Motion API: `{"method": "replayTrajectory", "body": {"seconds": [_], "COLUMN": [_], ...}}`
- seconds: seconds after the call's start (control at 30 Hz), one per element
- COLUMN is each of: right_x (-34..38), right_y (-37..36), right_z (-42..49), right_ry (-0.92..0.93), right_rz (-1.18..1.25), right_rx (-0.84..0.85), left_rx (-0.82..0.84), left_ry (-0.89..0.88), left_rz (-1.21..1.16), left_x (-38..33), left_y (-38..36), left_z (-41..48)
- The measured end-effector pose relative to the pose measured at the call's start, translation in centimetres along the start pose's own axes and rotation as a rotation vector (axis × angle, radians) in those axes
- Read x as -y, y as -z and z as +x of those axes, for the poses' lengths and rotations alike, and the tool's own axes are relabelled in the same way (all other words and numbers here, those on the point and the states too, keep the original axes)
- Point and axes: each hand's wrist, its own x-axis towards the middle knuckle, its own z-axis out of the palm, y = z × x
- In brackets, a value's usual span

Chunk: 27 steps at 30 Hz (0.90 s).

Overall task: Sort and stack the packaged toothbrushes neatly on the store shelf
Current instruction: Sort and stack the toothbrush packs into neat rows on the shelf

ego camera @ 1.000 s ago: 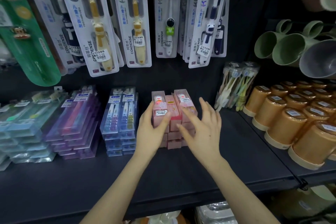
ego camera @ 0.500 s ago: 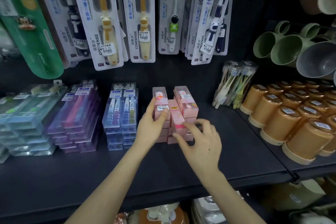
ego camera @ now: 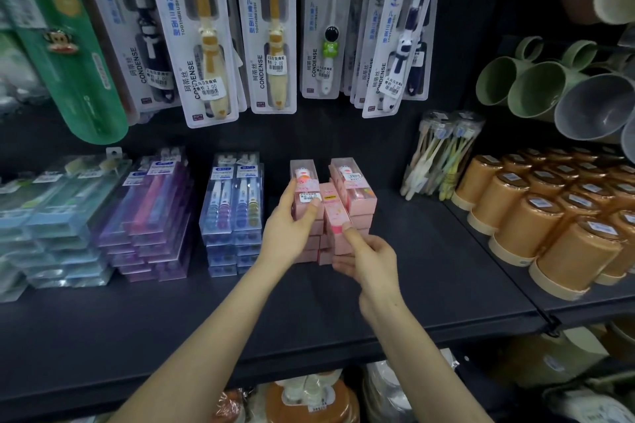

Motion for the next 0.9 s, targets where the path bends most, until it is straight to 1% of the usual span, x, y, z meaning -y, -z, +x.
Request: {"method": "replayTrajectory", "body": {"seconds": [0.1,0.27,0.33,0.43,0.63,0.7,0.77,0.83,0.9], "right_x": [-0.3,-0.5,-0.6,-0.6,0.1,0.3,0.4,0.6,1.0], "right_y": [0.4,0.4,0.3,-0.1,-0.5,-0.4,-0.1,0.5,1.0], "right_z": [-0.6,-1.3,-1.4,-1.0,0.2,0.2,0.0,-0.1,-0.3], "right_ry": [0.157,0.478,0.586,0.685,0.801,0.791,0.695,0.479,0.181], "right_rz": [-0.147,-0.543,-0.634,-0.703,-0.831,-0.818,-0.698,-0.458,-0.077], "right_rx": [-0.077,-0.153,-0.172,-0.194,-0.222,-0.231,-0.235,-0.219,-0.135], "left_rx": [-0.008,-0.011,-0.009,-0.02,-0.02,-0.014,-0.012,-0.015,-0.02], "left_ry": [0.011,0.034,0.04,0.037,0.025,0.025,0.024,0.027,0.028], "left_rz": [-0.031,-0.048,-0.045,-0.048,-0.046,-0.046,-0.04,-0.038,-0.035], "left_x": [-0.1,-0.1,-0.2,-0.4,-0.6,-0.6,-0.6,-0.6,-0.4], "left_y": [0.1,0.4,0.4,0.4,0.3,0.3,0.3,0.3,0.3], "left_z": [0.0,0.1,0.2,0.2,0.2,0.2,0.2,0.2,0.3]}}
